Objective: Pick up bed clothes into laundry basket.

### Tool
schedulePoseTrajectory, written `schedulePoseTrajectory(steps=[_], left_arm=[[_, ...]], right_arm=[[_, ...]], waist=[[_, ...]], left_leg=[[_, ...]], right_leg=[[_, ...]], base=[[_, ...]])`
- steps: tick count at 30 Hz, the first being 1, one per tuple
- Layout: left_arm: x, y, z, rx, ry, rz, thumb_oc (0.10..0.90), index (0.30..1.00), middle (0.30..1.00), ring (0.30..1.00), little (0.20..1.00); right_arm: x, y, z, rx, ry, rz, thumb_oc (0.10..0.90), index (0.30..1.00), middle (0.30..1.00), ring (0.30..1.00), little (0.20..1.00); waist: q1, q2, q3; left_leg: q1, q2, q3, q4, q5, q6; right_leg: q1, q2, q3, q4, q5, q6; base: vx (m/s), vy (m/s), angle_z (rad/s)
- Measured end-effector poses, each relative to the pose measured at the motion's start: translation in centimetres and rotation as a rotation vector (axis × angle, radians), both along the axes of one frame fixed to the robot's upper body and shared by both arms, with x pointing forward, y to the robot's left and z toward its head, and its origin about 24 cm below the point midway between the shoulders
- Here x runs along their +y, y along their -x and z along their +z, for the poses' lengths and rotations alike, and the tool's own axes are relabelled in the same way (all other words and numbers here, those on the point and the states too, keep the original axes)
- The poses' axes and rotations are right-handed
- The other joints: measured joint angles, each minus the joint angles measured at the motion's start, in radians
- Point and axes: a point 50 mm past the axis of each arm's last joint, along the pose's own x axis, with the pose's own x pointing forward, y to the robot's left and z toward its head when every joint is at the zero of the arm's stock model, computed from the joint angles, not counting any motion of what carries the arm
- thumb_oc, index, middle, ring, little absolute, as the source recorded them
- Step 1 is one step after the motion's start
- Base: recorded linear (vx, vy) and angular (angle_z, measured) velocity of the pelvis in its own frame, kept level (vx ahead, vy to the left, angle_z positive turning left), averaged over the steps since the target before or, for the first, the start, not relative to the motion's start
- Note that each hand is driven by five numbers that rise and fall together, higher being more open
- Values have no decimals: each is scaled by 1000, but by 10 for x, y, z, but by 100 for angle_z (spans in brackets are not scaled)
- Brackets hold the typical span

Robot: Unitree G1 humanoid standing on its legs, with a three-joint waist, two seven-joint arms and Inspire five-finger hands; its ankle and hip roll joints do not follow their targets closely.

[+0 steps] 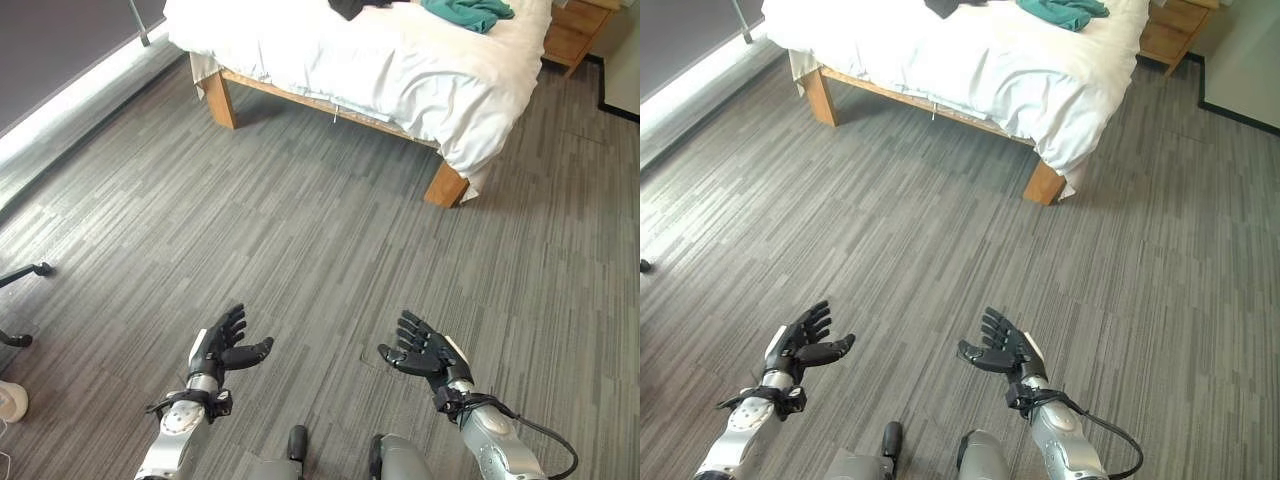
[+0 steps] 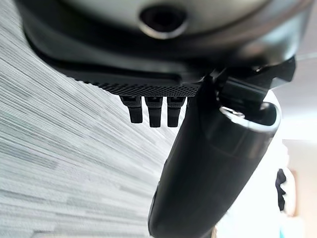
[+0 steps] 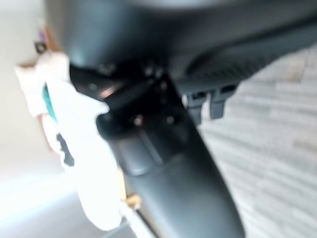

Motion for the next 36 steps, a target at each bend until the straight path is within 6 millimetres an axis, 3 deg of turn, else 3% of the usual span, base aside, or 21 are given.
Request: schedulePoseTrajectory(steps=[4,5,6,8,9,10,12,14,15,16,17,18,19,21,25,27,31,32,33,35,36], left_arm=[[13,5,-3,17,4,41,800,900,900,900,900],[15,7,-4,25,-2,42,800,900,900,900,900],[17,13,-8,48,-2,44,800,900,900,900,900],[11,15,-12,59,17,34,800,900,900,900,900],[6,18,-14,66,33,12,800,900,900,900,900],[-1,18,-16,72,48,-21,800,900,900,900,900],[-10,16,-18,85,64,-76,800,900,900,900,900],[-18,7,-14,64,88,-124,800,900,900,900,900],[-20,2,-11,47,102,-135,800,900,900,900,900],[-21,-4,-5,17,122,-135,800,900,900,900,900],[-21,-11,0,-5,135,-135,800,900,900,900,900],[-19,-16,7,-41,165,-120,800,900,900,900,900],[-19,-17,11,-71,233,-99,800,900,900,900,900],[-15,-15,15,-117,345,-44,800,900,900,900,900],[0,-18,41,-317,520,80,800,900,900,900,900],[8,-19,62,-427,519,92,800,900,900,900,900],[34,-12,100,-655,457,163,800,900,900,900,900],[40,-9,101,-663,428,186,800,900,900,900,900],[42,-7,102,-661,415,197,800,900,900,900,900],[42,-4,105,-649,364,181,800,900,900,900,900],[40,-4,102,-628,353,170,800,900,900,900,900]], right_arm=[[-2,10,-12,63,-6,-15,800,900,900,900,900],[-1,12,-14,74,-9,-19,800,900,900,900,900],[-2,19,-21,113,-12,-29,800,900,900,900,900],[-7,18,-25,138,-1,-47,800,900,900,900,900],[-11,15,-22,126,1,-51,800,900,900,900,900],[-15,12,-18,107,8,-60,800,900,900,900,900],[-20,10,-16,104,23,-67,800,900,900,900,900],[-23,2,-8,67,-5,-84,800,900,900,900,900],[-24,2,-7,65,-2,-83,800,900,900,900,900],[-23,4,-9,71,-4,-85,800,900,900,900,900],[-23,3,-9,70,1,-85,800,900,900,900,900],[-20,-4,-5,50,-2,-75,800,900,900,900,900],[-20,-8,1,18,-14,-86,800,900,900,900,900],[-19,-13,8,-24,-35,-95,800,900,900,900,900],[-24,-7,7,-32,-41,-121,800,900,900,900,900],[-28,3,0,3,-28,-130,800,900,900,900,900],[-34,19,-9,55,9,-133,800,900,900,900,900],[-33,20,-9,60,8,-127,800,900,900,900,900],[-31,21,-10,61,2,-124,800,900,900,900,900],[-25,16,-1,26,-11,-86,800,900,900,900,900],[-21,7,7,-17,-19,-68,800,900,900,900,900]], waist=[[-40,-32,-9],[-45,-45,-12],[-47,-67,-30],[-45,-50,-37],[-45,-45,-37],[-62,-39,-40],[-66,-32,-53],[-76,-35,-53],[-72,-41,-54],[-49,-57,-63],[-37,-69,-58],[-14,-86,-44],[-14,-90,-33],[13,-93,-23],[45,-53,-6],[60,-46,-5],[104,-9,-15],[117,0,-21],[128,-7,-33],[152,-43,-43],[149,-43,-43]], left_leg=[[26,53,-90,-10,-54,-56],[39,54,-104,-15,-56,-79],[108,88,-127,-82,-67,-122],[108,137,-138,17,-123,-179],[100,147,-148,142,-136,-201],[111,163,-150,193,-135,-199],[72,195,-115,326,-135,-194],[-14,200,-96,511,-57,-223],[-64,212,-81,615,-16,-209],[-145,241,6,748,44,-146],[-190,238,22,802,29,-127],[-224,222,64,790,4,-136],[-248,211,95,764,-37,-174],[-269,156,139,583,-68,-173],[-284,77,159,128,19,-181],[-292,39,128,31,58,-191],[-300,10,114,32,91,-174],[-280,22,124,33,101,-160],[-263,13,153,31,160,-109],[-243,-37,188,48,151,-54],[-221,-54,202,49,128,-25]], right_leg=[[16,42,18,-366,138,9],[28,41,21,-394,141,10],[48,49,6,-399,194,-1],[49,82,-67,-347,203,-7],[44,99,-91,-281,187,-49],[47,121,-111,-231,145,-126],[67,151,-128,-210,122,-152],[114,186,-136,-221,88,-188],[131,196,-135,-234,85,-212],[160,211,-128,-257,71,-251],[178,217,-117,-273,71,-273],[208,218,-100,-292,80,-275],[233,214,-101,-315,98,-275],[281,211,-49,-357,82,-238],[407,238,-50,-449,87,-215],[435,245,-47,-448,63,-203],[511,250,7,-448,-27,-200],[544,247,34,-447,-45,-186],[558,227,54,-442,-68,-165],[555,157,80,-400,-115,-116],[534,137,91,-321,-131,-90]], base=[[455,-183,67],[475,-259,76],[578,-366,71],[425,-300,40],[268,-183,22],[427,-330,33],[370,-382,15],[331,-442,7],[131,-182,2],[261,-236,4],[440,-203,-25],[625,-80,-12],[498,-25,-39],[328,52,-37],[418,41,-27],[525,13,-12],[721,135,-35],[338,118,-45],[373,121,-55],[450,155,-39],[501,170,-32]])
